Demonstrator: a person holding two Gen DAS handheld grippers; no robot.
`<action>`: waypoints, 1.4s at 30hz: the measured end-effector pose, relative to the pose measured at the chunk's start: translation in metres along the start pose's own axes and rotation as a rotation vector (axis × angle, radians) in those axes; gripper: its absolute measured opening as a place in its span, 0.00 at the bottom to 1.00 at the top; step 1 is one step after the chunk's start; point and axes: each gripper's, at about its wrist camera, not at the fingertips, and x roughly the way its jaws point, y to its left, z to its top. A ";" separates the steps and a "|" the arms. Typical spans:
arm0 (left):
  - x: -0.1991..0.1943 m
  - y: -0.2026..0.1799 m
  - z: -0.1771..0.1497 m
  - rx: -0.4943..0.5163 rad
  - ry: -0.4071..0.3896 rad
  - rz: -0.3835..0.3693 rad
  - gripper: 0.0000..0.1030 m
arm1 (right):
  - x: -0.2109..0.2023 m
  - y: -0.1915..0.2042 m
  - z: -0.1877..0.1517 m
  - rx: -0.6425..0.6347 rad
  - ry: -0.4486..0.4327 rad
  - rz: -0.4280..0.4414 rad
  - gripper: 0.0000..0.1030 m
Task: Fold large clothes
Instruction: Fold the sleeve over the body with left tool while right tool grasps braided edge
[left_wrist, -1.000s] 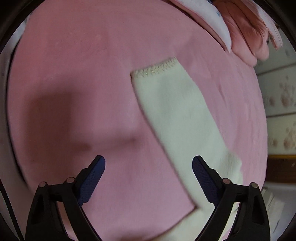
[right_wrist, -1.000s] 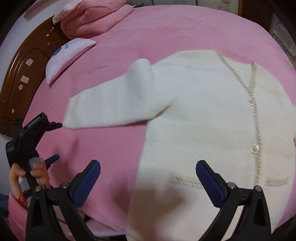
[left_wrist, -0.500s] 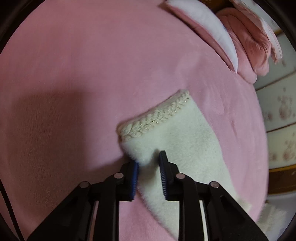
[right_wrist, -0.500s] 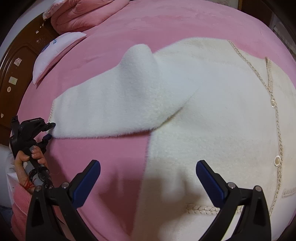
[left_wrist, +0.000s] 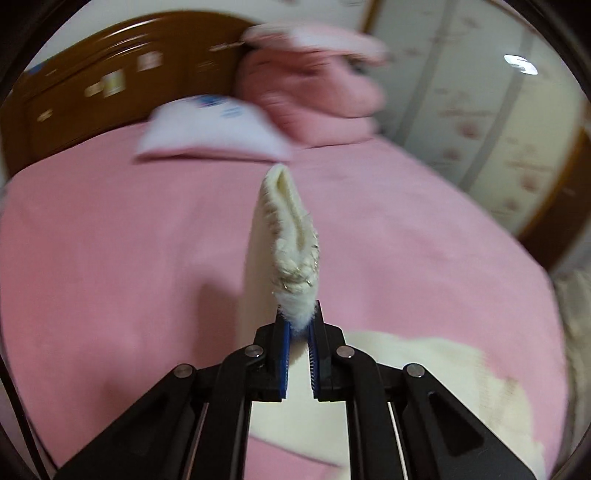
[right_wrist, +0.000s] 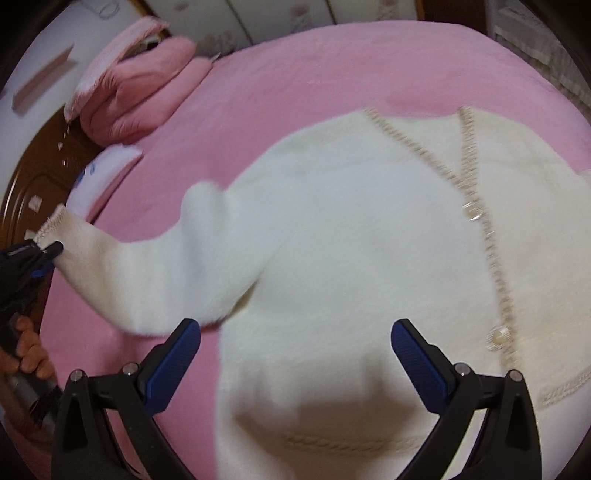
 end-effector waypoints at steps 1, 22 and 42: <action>-0.002 -0.023 -0.002 0.020 0.007 -0.036 0.06 | -0.008 -0.020 0.003 0.029 -0.018 -0.013 1.00; 0.110 -0.244 -0.222 0.279 0.680 -0.115 0.87 | -0.018 -0.215 -0.006 0.318 -0.008 0.056 0.99; 0.151 -0.172 -0.171 0.510 0.741 0.116 0.87 | 0.078 -0.128 0.030 0.348 0.140 0.216 0.28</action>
